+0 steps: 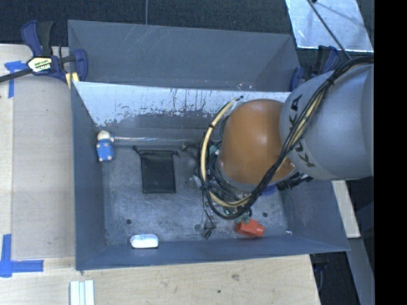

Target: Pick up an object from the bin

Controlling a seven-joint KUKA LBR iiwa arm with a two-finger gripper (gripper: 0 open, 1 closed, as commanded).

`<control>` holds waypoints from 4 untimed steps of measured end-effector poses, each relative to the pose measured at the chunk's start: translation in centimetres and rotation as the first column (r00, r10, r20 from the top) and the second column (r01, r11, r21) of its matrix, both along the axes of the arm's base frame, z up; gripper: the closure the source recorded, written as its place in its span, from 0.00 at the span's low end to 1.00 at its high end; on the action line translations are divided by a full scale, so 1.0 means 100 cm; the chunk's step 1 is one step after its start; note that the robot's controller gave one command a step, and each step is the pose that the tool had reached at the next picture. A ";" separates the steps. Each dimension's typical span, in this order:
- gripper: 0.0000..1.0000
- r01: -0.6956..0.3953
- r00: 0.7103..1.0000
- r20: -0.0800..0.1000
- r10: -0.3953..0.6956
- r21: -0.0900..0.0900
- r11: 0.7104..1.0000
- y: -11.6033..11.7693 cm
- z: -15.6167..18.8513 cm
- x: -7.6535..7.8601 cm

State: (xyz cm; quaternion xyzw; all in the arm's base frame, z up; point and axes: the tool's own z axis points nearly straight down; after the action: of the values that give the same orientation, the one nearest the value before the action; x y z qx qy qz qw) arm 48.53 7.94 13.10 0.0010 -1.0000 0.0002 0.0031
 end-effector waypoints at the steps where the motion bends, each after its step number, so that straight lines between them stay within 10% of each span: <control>1: 0.00 -0.028 1.000 0.010 0.028 0.005 1.000 0.088 -0.033 0.042; 2: 0.00 -0.095 0.995 0.011 0.095 -0.001 0.995 0.033 -0.062 0.072; 3: 1.00 -0.097 0.995 0.014 0.097 0.001 0.995 0.036 -0.060 0.072; 4: 1.00 -0.194 0.981 0.017 0.194 0.000 0.981 0.034 0.047 0.051</control>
Offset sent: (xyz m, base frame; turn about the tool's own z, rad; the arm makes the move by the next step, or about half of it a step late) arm 0.0413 0.0825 -0.0317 -0.0199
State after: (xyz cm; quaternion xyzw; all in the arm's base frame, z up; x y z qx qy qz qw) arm 53.64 11.33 17.83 0.0987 -0.9951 -0.0005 -0.0054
